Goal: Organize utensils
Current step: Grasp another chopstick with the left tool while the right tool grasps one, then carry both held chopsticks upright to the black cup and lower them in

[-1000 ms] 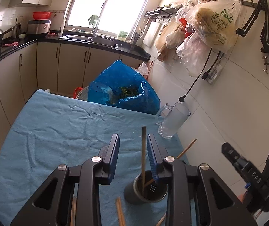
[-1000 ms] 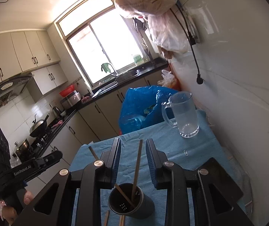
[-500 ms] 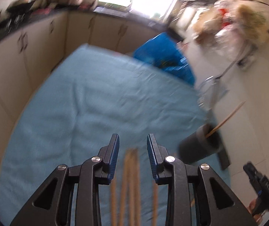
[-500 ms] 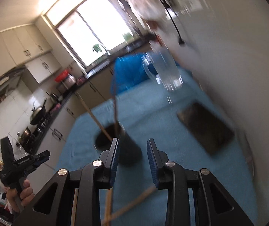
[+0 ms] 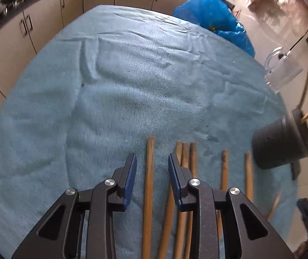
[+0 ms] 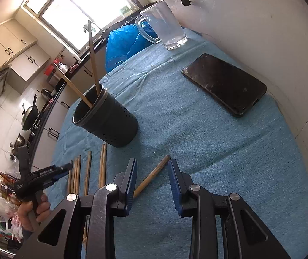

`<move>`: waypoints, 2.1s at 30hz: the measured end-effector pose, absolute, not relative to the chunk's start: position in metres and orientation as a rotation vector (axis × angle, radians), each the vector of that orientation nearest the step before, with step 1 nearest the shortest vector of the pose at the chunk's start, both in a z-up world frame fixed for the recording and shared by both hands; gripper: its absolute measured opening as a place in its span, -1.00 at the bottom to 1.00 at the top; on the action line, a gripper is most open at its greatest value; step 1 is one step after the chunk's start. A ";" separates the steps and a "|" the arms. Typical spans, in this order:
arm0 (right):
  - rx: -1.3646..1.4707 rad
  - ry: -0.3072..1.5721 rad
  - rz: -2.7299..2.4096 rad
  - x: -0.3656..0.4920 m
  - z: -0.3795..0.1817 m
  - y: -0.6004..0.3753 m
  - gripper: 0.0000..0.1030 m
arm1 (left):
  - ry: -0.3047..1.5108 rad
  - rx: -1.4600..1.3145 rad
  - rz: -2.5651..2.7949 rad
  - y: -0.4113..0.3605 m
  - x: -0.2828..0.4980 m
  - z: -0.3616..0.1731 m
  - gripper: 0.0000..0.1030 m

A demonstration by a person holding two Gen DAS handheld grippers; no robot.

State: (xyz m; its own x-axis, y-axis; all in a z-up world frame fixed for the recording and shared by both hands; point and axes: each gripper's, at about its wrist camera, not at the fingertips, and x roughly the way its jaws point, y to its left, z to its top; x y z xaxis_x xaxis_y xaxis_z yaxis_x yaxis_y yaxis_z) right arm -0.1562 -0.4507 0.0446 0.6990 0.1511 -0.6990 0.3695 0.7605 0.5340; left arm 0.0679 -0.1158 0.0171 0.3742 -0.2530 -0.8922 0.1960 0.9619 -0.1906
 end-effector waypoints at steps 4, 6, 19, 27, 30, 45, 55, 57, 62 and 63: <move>0.731 0.836 -0.154 -0.154 0.043 -0.454 -0.38 | 1.118 0.029 -0.225 -0.121 0.069 0.014 -0.87; 0.744 0.865 -0.161 -0.150 0.042 -0.453 -0.38 | 1.119 0.001 -0.250 -0.115 0.067 0.014 -0.87; 0.733 1.142 -0.239 -0.088 0.013 -0.431 -0.32 | 1.095 -0.031 -0.313 -0.080 0.039 0.015 -0.87; 0.296 1.193 -0.355 -0.052 0.013 -0.388 -0.62 | 1.089 -0.037 -0.333 -0.079 0.040 0.014 -0.86; 0.310 1.195 -0.324 -0.055 0.012 -0.397 -0.82 | 1.092 -0.042 -0.336 -0.077 0.040 0.014 -0.86; 0.315 1.151 -0.216 -0.055 0.008 -0.420 -0.85 | 1.083 -0.048 -0.369 -0.087 0.041 0.023 -0.87; 0.364 0.677 -0.076 -0.112 0.118 -0.398 -0.85 | 0.829 -0.122 -0.408 -0.058 0.000 0.117 -0.87; 0.350 0.601 -0.070 -0.124 0.136 -0.389 -0.85 | 0.775 -0.133 -0.415 -0.055 -0.013 0.135 -0.87; 0.296 0.452 -0.082 -0.151 0.163 -0.365 -0.85 | 0.672 -0.125 -0.416 -0.052 -0.039 0.166 -0.87; 0.294 0.436 -0.077 -0.154 0.165 -0.363 -0.85 | 0.656 -0.123 -0.420 -0.052 -0.043 0.172 -0.87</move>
State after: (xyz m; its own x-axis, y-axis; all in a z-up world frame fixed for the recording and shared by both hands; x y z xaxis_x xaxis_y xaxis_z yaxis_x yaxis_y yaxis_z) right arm -0.1538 -0.3626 0.1655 0.9041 -0.0110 -0.4271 0.1365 0.9547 0.2642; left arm -0.0431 -0.0524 0.1721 0.7118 -0.4165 -0.5655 0.3399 0.9089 -0.2416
